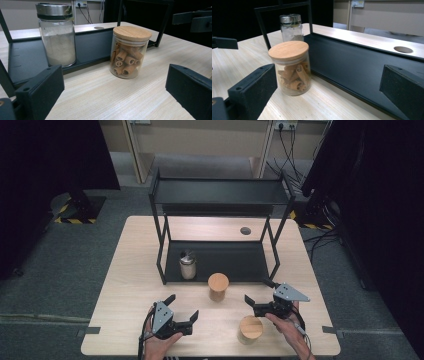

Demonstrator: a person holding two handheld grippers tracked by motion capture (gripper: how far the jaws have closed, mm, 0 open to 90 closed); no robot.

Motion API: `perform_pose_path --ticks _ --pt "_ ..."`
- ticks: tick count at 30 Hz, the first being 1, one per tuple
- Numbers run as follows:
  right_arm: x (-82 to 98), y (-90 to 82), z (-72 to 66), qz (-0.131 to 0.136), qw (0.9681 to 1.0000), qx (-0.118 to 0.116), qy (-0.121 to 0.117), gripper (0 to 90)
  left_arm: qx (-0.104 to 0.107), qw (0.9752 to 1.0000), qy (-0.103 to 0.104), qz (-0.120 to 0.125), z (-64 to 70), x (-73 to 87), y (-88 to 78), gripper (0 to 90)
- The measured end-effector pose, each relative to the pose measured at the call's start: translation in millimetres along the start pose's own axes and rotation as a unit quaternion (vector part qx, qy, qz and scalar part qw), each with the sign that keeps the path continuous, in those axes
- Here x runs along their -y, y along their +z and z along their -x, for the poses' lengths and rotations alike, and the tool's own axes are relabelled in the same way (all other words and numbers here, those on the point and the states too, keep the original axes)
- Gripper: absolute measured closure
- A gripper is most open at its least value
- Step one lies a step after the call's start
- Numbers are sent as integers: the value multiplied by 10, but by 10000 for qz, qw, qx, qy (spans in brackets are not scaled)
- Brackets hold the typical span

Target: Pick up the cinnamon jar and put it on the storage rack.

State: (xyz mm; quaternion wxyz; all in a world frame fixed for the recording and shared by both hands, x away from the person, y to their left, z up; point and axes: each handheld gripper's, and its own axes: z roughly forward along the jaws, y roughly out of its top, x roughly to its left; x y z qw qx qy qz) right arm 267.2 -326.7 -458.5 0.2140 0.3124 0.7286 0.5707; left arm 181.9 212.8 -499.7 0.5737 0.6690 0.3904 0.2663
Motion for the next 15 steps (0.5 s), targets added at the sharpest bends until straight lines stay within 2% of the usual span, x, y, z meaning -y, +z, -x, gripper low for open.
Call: perform_pose_path --ticks 7,15 --pt "-113 128 10 -134 9996 -216 -92 16 8 10000 0 1 -2 0 0 10" --pt "-216 261 1 -238 9989 -337 -203 17 4 10000 -7 20 -6 1 -5 10"
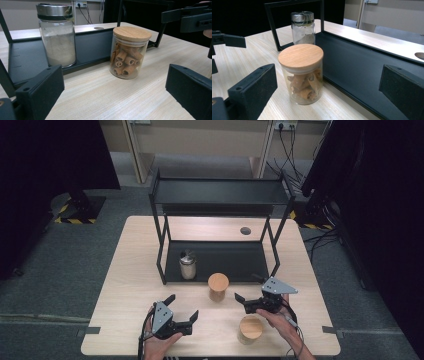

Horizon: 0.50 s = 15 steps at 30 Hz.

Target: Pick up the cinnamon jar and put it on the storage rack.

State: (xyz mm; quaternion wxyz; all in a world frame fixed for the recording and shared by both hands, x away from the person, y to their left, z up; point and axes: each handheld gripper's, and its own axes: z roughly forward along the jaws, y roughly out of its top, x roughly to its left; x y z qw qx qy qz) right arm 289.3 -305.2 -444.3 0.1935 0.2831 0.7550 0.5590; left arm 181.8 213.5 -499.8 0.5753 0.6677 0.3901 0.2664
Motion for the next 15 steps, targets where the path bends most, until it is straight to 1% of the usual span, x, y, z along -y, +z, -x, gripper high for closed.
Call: perform_pose_path --ticks 4,7,13,15 --pt "-44 59 9 -51 10000 -71 -40 17 -9 10000 -2 8 -4 0 -2 10" --pt "-76 109 26 -82 9999 -150 24 18 -15 10000 -5 6 -8 -1 -4 10" --pt "-157 206 23 -176 9995 -256 -92 18 -30 10000 -11 32 -14 -3 -12 10" --pt "-179 232 17 -212 9993 -280 -95 18 -37 10000 -25 44 -14 -1 -16 10"
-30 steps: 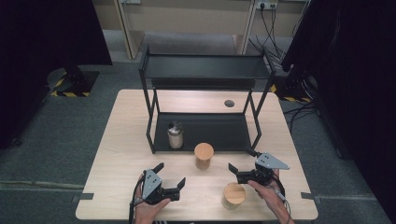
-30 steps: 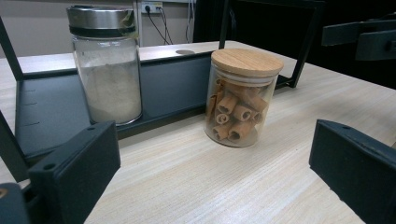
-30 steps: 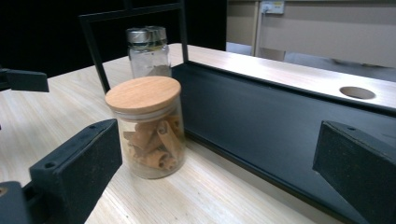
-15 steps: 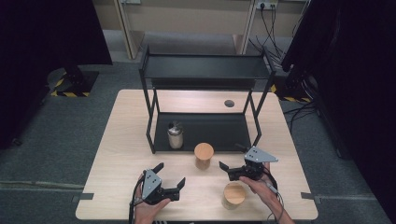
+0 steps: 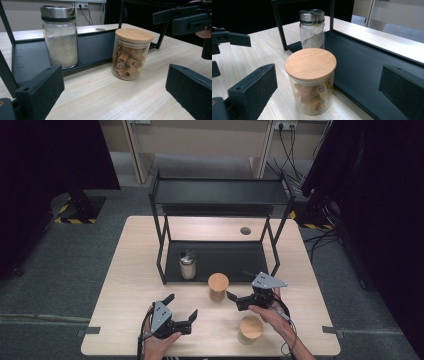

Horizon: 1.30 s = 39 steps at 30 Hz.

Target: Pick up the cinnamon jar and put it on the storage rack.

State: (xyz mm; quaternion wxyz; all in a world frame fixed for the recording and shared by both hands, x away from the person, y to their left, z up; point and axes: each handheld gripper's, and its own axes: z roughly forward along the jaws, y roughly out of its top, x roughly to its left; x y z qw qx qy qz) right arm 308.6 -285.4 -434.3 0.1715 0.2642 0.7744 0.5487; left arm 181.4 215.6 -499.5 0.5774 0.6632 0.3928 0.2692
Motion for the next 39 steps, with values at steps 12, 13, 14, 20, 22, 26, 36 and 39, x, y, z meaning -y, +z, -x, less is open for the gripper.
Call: perform_pose_path --ticks 12,13,14,20,22,26,36,39 --pt "-77 136 -3 -127 9998 -115 -85 18 -7 10000 -13 16 -7 -1 -7 10" --pt "-81 147 -2 -131 9998 -124 -90 18 -5 10000 -13 17 -8 -1 -7 10" --pt "-85 158 -1 -139 9998 -135 -96 18 -4 10000 -11 17 -7 0 -6 10" --pt "-127 234 -12 -250 9994 -182 -157 17 -9 10000 -21 29 -10 1 -9 10" --pt "-137 264 -13 -289 9993 -180 -157 17 -2 10000 -16 22 -9 1 -8 10" --pt "-165 329 -10 -400 9988 -198 -196 17 4 10000 -16 29 -9 0 -10 10" --pt "-230 448 6 -624 9972 -314 -264 18 6 10000 -27 39 -11 2 -12 10" --pt "-241 477 19 -675 9967 -349 -275 24 2 10000 -29 41 -11 2 -12 10"
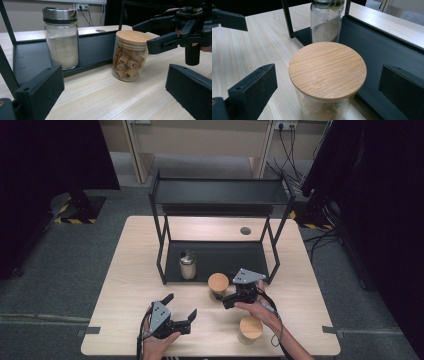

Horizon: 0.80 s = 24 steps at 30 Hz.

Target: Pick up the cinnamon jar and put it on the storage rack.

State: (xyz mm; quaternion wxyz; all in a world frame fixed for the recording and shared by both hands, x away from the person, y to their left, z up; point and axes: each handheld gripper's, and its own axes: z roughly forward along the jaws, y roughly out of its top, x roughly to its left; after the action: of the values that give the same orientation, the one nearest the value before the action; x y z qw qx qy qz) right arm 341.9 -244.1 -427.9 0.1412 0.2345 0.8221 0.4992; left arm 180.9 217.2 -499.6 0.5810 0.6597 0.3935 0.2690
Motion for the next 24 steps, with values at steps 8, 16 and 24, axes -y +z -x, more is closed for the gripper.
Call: perform_pose_path --ticks 8,16,24 --pt "-30 54 20 -91 10000 -2 4 44 9 10000 0 -11 -2 -1 3 10" --pt "-54 111 28 -193 9998 -38 -65 99 3 10000 -10 1 -5 0 2 10" --pt "-69 149 72 -275 9995 -166 -73 209 1 10000 -9 3 -7 -1 0 10"
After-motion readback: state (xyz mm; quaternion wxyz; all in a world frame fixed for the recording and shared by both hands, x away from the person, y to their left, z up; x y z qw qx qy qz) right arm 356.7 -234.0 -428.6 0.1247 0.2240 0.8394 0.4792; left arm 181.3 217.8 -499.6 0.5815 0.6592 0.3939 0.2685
